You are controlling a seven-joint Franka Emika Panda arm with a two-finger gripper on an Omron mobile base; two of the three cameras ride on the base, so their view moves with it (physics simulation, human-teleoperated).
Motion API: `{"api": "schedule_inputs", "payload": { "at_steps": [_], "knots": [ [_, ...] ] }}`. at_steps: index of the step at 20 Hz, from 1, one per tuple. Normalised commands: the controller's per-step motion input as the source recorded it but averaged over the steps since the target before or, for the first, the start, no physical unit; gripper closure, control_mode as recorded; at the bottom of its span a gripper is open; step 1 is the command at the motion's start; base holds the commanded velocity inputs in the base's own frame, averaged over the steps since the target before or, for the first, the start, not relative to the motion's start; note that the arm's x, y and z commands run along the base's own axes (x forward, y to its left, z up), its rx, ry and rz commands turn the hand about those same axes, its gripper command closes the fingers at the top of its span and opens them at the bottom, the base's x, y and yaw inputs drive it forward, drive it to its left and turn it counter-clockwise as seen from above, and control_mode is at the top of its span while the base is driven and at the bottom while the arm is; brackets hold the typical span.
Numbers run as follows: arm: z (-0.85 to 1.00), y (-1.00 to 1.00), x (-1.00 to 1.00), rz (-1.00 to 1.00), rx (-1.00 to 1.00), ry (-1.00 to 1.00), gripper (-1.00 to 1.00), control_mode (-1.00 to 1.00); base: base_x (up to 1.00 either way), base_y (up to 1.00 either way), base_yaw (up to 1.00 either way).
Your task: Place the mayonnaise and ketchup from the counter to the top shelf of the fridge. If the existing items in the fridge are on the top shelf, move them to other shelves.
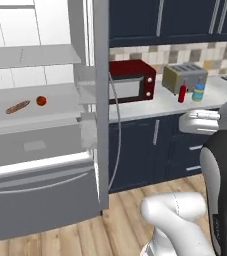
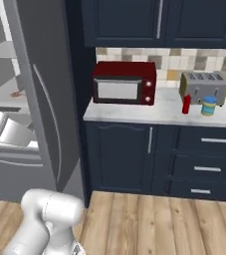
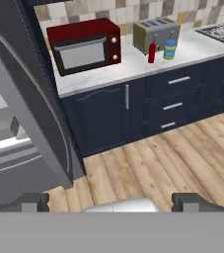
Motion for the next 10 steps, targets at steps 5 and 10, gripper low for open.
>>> {"api": "schedule_inputs", "payload": {
  "at_steps": [5, 10],
  "knots": [
    [0.0, 0.0, 0.0, 0.0, 0.0, 0.0, -1.0, 1.0, 0.15, -1.0, -0.02],
    [0.0, 0.0, 0.0, 0.0, 0.0, 0.0, -1.0, 1.0, 0.53, -1.0, 0.0]
  ]
}}
